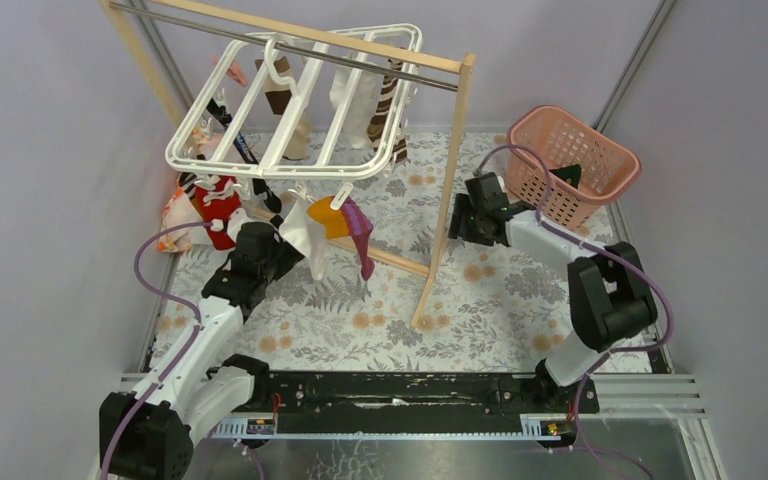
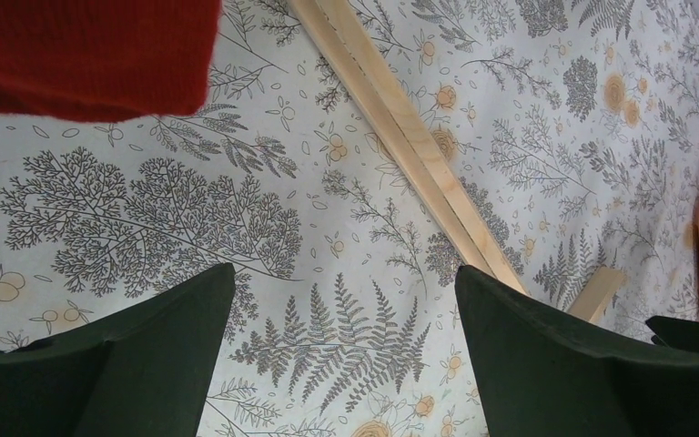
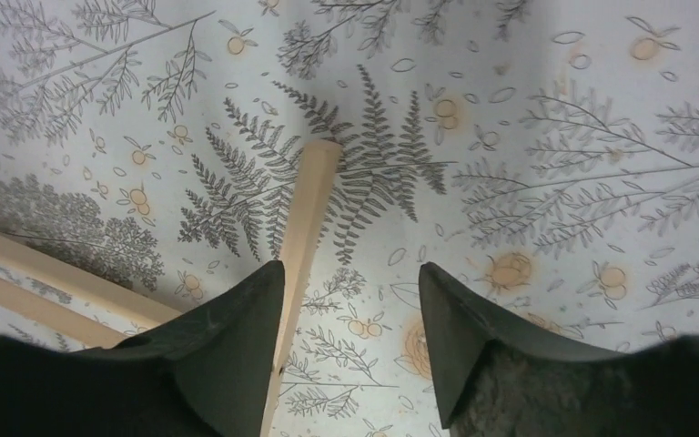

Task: Clip the socks to the hanger
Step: Move the clothesline to the center of the board.

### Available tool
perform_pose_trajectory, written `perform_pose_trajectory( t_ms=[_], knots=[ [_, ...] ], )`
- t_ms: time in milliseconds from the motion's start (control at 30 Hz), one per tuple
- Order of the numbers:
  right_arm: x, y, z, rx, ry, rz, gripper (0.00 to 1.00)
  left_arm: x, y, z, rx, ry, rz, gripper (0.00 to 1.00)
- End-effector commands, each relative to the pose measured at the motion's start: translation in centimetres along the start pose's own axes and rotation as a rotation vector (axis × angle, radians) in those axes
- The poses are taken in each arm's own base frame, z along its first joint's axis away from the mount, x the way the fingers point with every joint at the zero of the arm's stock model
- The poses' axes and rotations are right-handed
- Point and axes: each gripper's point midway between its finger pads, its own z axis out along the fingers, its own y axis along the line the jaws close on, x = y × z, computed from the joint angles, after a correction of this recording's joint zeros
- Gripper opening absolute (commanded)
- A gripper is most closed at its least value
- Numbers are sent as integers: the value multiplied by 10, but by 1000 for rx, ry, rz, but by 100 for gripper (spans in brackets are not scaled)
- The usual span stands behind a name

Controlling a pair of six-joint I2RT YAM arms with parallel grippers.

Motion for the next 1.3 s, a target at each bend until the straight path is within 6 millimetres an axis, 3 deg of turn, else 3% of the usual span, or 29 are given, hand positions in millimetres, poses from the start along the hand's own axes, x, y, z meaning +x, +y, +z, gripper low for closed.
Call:
perform_pose_trajectory(
  t_ms=[0,133,233,633,933,1267],
  knots=[
    [-7,18,9,33,-7,-52,68,-13,-5,-7,2,-43,12,99],
    [-4,30,22,38,14,-61,65,-14,-6,-7,5,-45,10,99],
    [1,33,33,57,40,-76,57,-13,-6,-8,9,-43,10,99],
    [14,30,63,96,79,-80,40,-13,-6,-8,8,-42,9,99],
    [4,29,75,128,49,-88,28,-9,-5,-7,11,-29,12,99],
    [-33,17,97,191,-8,-114,23,-6,-7,-6,17,-15,19,99]
  ],
)
